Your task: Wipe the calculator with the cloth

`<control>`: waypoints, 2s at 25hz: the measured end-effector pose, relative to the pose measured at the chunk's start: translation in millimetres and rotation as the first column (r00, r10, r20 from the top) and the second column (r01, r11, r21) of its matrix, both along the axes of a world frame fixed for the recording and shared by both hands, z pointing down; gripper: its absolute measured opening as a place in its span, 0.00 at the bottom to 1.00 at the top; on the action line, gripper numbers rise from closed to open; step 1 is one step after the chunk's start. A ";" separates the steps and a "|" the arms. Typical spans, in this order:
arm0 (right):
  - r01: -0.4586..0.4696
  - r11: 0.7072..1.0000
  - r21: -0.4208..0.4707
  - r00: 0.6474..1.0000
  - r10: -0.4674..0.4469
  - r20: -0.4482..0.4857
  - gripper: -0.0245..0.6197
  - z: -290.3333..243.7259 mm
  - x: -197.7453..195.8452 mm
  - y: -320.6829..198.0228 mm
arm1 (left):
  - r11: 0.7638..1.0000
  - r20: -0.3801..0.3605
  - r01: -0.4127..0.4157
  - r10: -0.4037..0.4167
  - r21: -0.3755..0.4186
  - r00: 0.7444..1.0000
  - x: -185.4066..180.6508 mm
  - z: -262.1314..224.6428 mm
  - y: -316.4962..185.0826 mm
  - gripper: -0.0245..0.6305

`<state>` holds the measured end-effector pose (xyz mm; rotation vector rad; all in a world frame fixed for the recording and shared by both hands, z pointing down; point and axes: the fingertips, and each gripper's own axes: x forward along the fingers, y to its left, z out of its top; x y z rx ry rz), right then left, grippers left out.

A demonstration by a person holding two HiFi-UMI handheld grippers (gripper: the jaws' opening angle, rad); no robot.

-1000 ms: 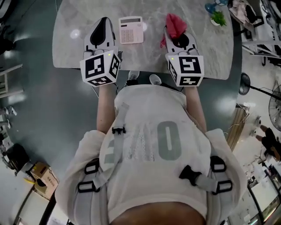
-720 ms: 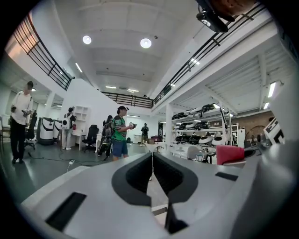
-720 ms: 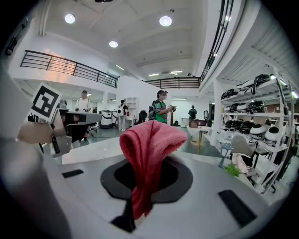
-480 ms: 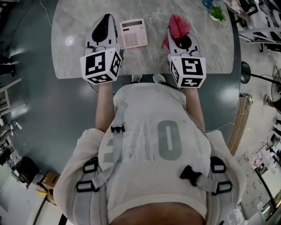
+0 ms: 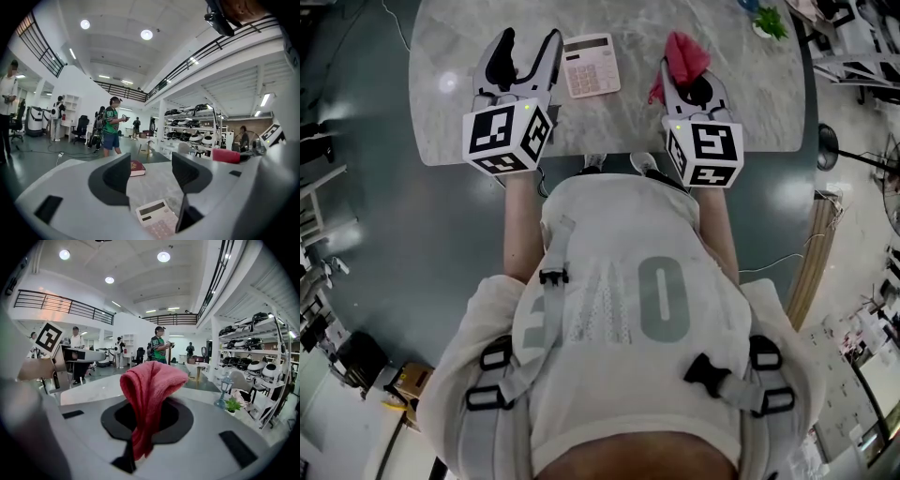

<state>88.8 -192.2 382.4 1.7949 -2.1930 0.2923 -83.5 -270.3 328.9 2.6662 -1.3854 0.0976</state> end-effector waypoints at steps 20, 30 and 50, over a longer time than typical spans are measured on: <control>0.053 0.998 -0.038 0.998 -0.055 -0.044 0.13 8.5 -12.1 1.7 | 0.867 0.093 0.129 -0.096 -0.482 0.991 -29.6 174.5 -2.4 0.44; 0.084 0.993 -0.078 0.995 -0.089 -0.055 0.13 19.2 -16.9 4.2 | 0.783 0.234 0.166 -0.026 -0.600 0.972 -35.2 247.5 19.7 0.44; 0.114 0.990 -0.084 0.990 -0.120 -0.067 0.13 23.6 -20.0 -14.5 | 0.674 0.250 0.150 0.054 -0.724 0.967 -31.1 279.1 24.1 0.44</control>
